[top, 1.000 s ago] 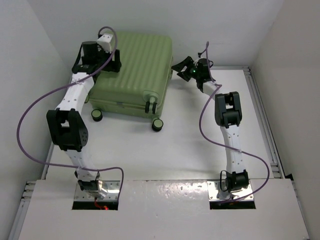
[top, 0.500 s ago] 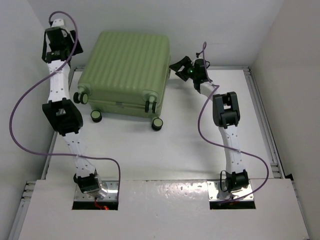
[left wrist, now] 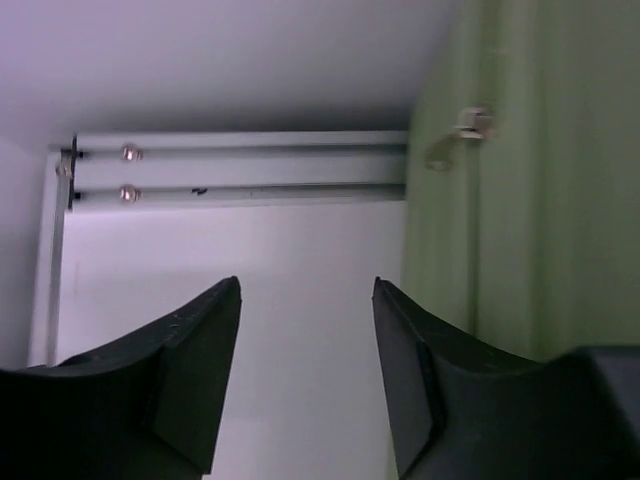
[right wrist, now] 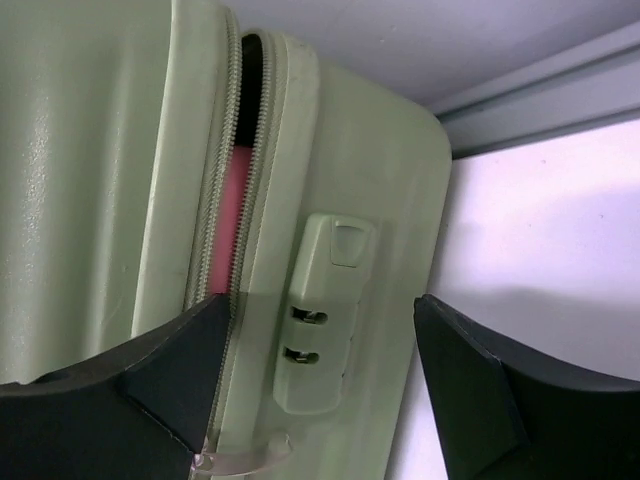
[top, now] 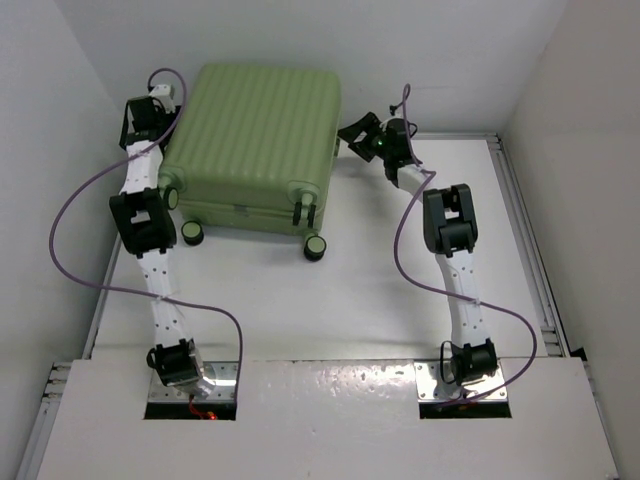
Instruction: Pack the luggage
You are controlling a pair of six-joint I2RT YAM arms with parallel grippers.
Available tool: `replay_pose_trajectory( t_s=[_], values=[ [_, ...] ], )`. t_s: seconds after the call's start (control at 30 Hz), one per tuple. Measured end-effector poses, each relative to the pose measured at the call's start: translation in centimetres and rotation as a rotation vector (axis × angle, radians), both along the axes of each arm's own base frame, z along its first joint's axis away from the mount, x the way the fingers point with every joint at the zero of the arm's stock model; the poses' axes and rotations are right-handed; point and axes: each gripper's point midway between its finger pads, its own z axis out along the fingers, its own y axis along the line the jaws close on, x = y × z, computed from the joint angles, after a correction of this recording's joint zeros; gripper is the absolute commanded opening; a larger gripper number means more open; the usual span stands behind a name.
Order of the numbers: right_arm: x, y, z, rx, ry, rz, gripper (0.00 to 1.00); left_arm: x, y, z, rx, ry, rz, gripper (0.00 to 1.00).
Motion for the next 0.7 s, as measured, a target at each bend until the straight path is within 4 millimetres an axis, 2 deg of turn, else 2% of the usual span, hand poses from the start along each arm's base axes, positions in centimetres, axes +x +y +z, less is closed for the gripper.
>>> replay_pose_trajectory(
  t_s=[0.1, 0.2, 0.23, 0.3, 0.43, 0.53, 0.63, 0.7],
  values=[
    [0.4, 0.2, 0.1, 0.001, -0.015, -0.009, 0.76, -0.2, -1.5, 0.4, 0.083, -0.019, -0.095, 0.6],
    [0.8, 0.2, 0.1, 0.004, -0.024, -0.023, 0.76, -0.8, -2.2, 0.7, 0.127, -0.012, -0.124, 0.6],
    [0.8, 0.3, 0.1, 0.007, -0.026, -0.027, 0.76, -0.9, -2.3, 0.6, 0.129, -0.005, -0.126, 0.63],
    [0.9, 0.4, 0.2, 0.01, -0.027, -0.032, 0.76, -0.9, -2.2, 0.6, 0.132, -0.002, -0.119, 0.76],
    [0.8, 0.2, -0.2, 0.022, -0.025, -0.047, 0.77, -1.3, -0.7, 0.7, 0.143, 0.013, -0.023, 0.89],
    [0.1, 0.0, -0.2, 0.025, -0.024, -0.051, 0.78, -2.2, 0.9, 1.1, 0.157, 0.014, 0.09, 0.9],
    [-1.4, 0.1, -0.1, 0.009, -0.008, -0.016, 0.78, -3.8, 2.4, 1.4, 0.154, 0.02, 0.222, 0.91],
    [-2.3, -0.2, 0.0, -0.012, -0.003, 0.013, 0.8, -4.9, 3.0, 2.3, 0.145, 0.023, 0.29, 0.91]
  ],
)
